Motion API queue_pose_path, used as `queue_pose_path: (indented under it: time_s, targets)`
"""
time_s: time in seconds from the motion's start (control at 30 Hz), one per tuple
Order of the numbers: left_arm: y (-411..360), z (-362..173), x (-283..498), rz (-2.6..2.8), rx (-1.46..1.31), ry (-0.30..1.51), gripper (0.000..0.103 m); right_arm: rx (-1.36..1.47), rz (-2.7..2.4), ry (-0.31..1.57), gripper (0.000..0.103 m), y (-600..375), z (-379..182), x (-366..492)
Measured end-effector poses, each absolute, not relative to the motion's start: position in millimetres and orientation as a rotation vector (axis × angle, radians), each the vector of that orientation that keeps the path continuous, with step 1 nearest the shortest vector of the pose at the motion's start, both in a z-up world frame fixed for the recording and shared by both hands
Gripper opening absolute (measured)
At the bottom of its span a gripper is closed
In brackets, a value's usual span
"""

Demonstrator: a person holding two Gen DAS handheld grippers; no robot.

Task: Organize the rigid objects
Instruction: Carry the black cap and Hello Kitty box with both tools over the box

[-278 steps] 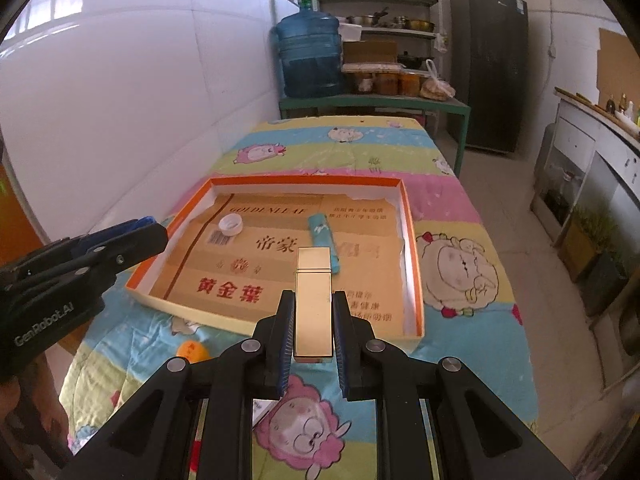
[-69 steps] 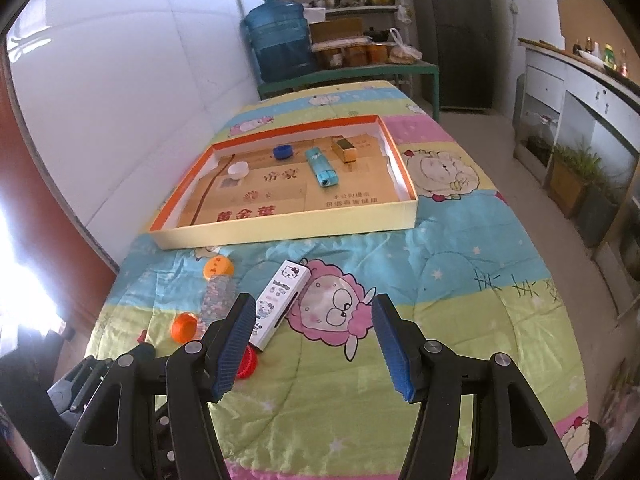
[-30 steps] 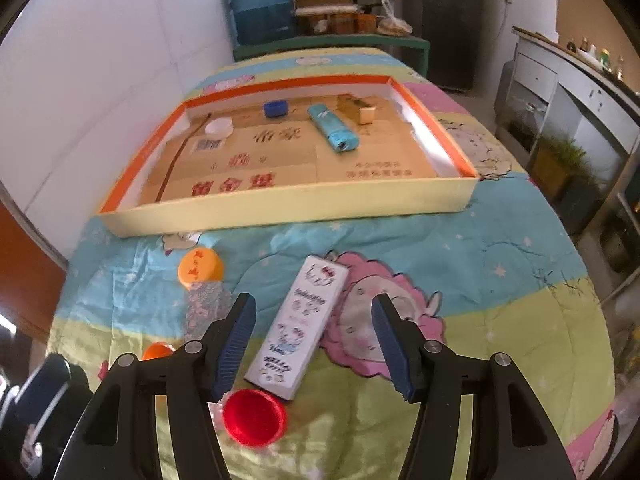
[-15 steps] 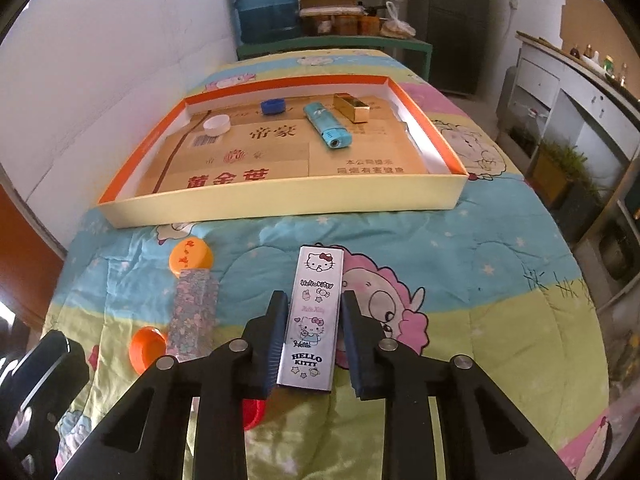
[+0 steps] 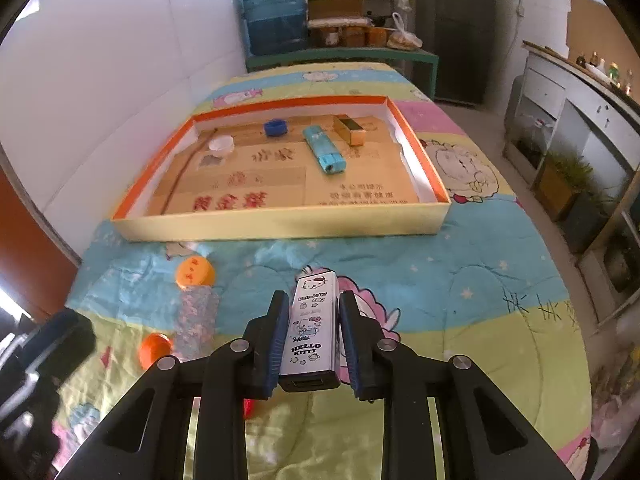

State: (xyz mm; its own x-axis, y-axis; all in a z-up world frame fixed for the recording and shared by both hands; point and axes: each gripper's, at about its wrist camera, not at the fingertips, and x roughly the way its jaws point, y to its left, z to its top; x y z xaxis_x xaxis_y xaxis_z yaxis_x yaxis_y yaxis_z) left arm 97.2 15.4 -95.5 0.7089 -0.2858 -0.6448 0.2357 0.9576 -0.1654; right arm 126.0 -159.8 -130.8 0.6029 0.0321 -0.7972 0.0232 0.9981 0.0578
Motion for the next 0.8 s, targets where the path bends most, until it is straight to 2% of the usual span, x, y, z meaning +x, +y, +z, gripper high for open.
queue_pose_path:
  time_s: [0.13,0.23,0.37,0.4,0.47,0.8]
  targets:
    - [13,-98,99,-0.290,-0.072,0.737,0.030,0.037,0.027,0.985,0.028,-162,-148,129]
    - [11,-100,102,-0.290,-0.072,0.744,0.030,-0.012,0.030,0.975,0.035,-157,-147,130]
    - [8,-102,106,-0.289,-0.065,0.751,0.030,-0.079,0.047,0.963,0.036,-151,-148,136]
    - [8,-103,107,-0.287,-0.064,0.752,0.030,-0.094,0.056,0.961,0.035,-150,-148,136]
    - [7,-104,109,-0.284,-0.063,0.757,0.030,-0.106,0.079,0.956,0.025,-149,-147,136]
    - [5,-99,119,-0.285,-0.059,0.740,0.030,-0.021,0.123,0.923,0.025,-159,-133,138]
